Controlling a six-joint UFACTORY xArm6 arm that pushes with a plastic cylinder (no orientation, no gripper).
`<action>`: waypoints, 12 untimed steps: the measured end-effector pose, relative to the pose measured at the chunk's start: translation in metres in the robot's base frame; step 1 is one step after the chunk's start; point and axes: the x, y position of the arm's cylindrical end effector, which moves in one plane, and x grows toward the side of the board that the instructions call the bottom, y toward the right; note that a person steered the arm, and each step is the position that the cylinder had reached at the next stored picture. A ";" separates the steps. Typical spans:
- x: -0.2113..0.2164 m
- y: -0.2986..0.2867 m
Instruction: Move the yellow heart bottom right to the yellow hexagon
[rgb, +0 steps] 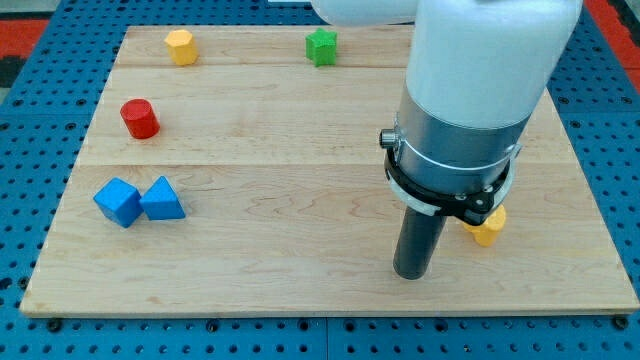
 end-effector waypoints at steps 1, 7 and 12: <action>0.000 0.001; -0.053 0.190; -0.058 0.145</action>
